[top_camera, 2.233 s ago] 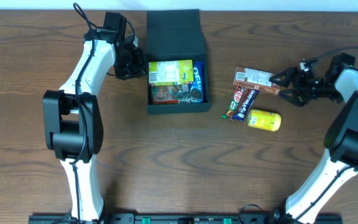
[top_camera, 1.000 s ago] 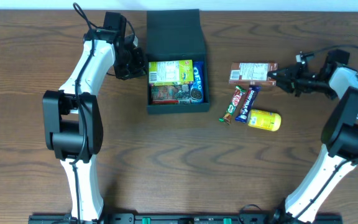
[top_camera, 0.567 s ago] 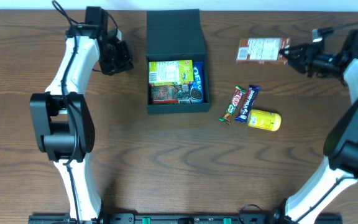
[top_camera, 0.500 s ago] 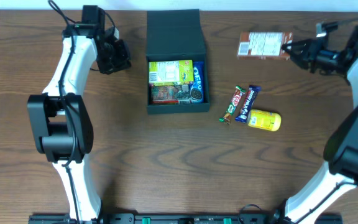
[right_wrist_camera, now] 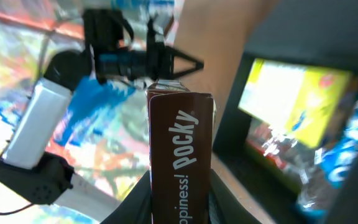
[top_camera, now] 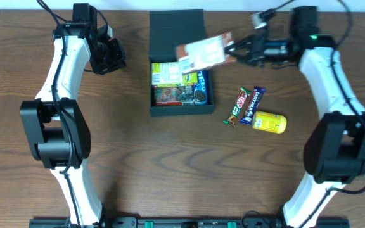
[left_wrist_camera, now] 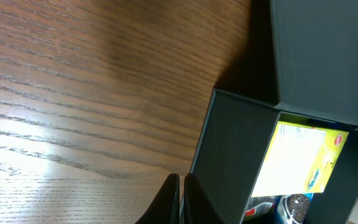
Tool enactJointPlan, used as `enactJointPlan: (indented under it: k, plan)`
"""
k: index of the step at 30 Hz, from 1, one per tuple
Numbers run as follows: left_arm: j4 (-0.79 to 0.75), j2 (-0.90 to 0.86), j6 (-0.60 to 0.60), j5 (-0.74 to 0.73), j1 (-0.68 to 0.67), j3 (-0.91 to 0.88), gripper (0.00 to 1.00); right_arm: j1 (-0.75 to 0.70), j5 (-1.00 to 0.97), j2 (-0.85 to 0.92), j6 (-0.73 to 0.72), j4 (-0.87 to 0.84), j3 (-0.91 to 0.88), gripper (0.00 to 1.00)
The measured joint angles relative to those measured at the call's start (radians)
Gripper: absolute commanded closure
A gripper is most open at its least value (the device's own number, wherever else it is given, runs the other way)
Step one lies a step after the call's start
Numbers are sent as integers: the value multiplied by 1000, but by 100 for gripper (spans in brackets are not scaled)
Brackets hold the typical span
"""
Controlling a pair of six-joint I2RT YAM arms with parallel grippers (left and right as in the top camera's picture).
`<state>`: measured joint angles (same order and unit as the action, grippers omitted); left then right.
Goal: Pack container
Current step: 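Carry the Pocky box left and lower it into the black box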
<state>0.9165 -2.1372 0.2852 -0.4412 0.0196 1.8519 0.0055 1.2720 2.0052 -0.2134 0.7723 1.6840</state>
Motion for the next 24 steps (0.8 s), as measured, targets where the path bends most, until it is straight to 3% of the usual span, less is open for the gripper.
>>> enactJointPlan:
  k: [9, 15, 24]
  plan:
    - [0, 0, -31, 0, 20, 0, 94, 96, -61, 0, -15, 31, -66, 79]
    - [0, 0, -54, 0, 32, 0, 94, 125, -77, 0, -142, -160, -215, 78]
    - [0, 0, -75, 0, 32, 0, 94, 172, -145, 0, -343, -367, -272, 75]
